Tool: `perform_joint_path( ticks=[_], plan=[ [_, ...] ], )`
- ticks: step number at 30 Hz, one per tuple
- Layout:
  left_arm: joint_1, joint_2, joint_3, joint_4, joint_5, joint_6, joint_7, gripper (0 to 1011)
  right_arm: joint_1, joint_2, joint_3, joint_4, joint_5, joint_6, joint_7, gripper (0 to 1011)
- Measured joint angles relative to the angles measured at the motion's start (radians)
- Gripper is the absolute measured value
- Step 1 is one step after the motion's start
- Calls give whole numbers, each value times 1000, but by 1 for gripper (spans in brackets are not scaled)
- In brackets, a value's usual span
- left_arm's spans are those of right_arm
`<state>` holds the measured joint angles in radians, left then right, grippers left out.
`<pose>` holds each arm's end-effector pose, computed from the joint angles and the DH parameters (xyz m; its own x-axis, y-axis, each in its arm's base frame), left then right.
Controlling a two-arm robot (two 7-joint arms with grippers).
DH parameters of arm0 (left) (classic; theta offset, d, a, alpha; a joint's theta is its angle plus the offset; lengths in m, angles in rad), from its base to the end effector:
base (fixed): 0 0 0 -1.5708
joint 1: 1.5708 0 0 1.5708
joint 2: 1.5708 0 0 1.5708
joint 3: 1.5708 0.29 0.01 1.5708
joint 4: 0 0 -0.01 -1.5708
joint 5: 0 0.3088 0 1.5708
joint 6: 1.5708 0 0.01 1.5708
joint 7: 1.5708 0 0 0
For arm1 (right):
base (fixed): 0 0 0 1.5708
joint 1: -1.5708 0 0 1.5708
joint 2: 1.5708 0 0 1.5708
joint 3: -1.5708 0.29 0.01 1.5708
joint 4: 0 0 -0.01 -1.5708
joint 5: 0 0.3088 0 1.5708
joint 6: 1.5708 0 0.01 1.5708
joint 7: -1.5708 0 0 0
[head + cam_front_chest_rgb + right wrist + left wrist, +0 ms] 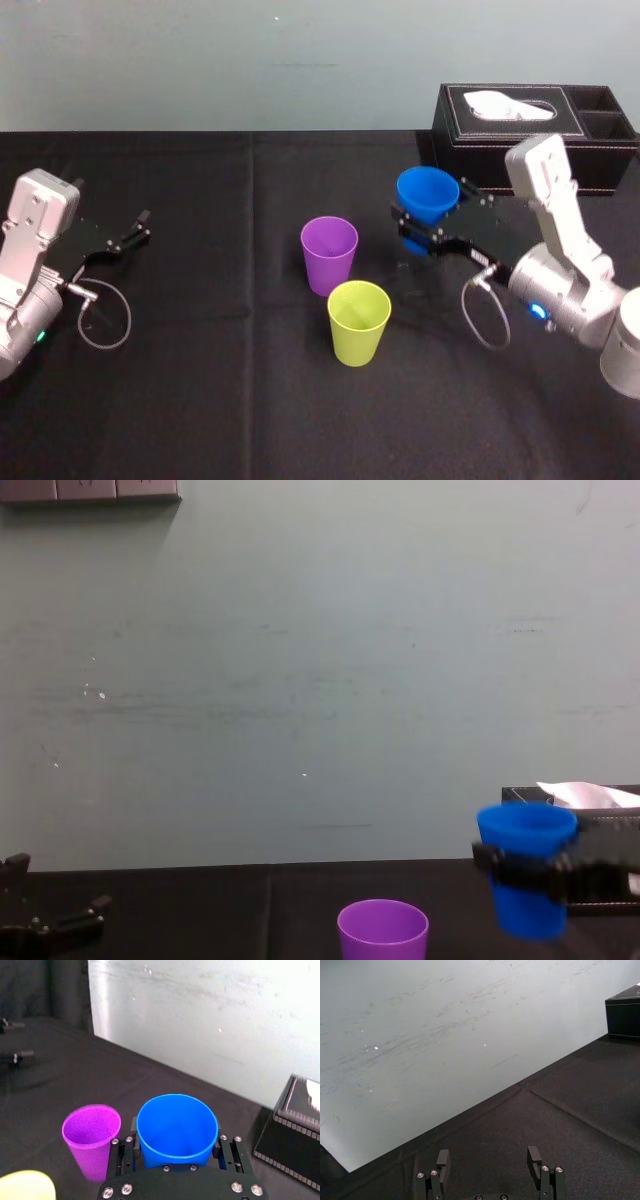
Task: Stack the three plastic cups sequentially using one hand.
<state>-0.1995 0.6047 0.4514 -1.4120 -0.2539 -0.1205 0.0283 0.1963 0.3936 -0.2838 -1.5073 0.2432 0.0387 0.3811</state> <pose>0.3581 0.0827 -0.3023 0.2923 0.8803 0.3738 -0.9553 0.2873 0.0703 0.3729 -0.0382 -0.2636 0.5715 -0.8036 0.1662 0.8201 0.5664 -0.0814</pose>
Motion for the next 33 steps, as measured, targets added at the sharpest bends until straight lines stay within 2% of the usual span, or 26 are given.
perform_joint_path(
  ticks=[4,12,20,28,33],
  plan=[
    [0,0,0,0,0,0,0,1011,42,0,-5,-10,12,27,18,750],
    [0,0,0,0,0,0,0,1011,121,-17,-47,-7,48,71,55,750],
    [0,0,0,0,0,0,0,1011,144,-37,-93,11,74,78,70,751],
    [0,0,0,0,0,0,0,1011,143,-39,-134,16,87,68,78,751],
    [0,0,0,0,0,0,0,1011,138,-37,-146,18,96,60,81,750]
  ],
)
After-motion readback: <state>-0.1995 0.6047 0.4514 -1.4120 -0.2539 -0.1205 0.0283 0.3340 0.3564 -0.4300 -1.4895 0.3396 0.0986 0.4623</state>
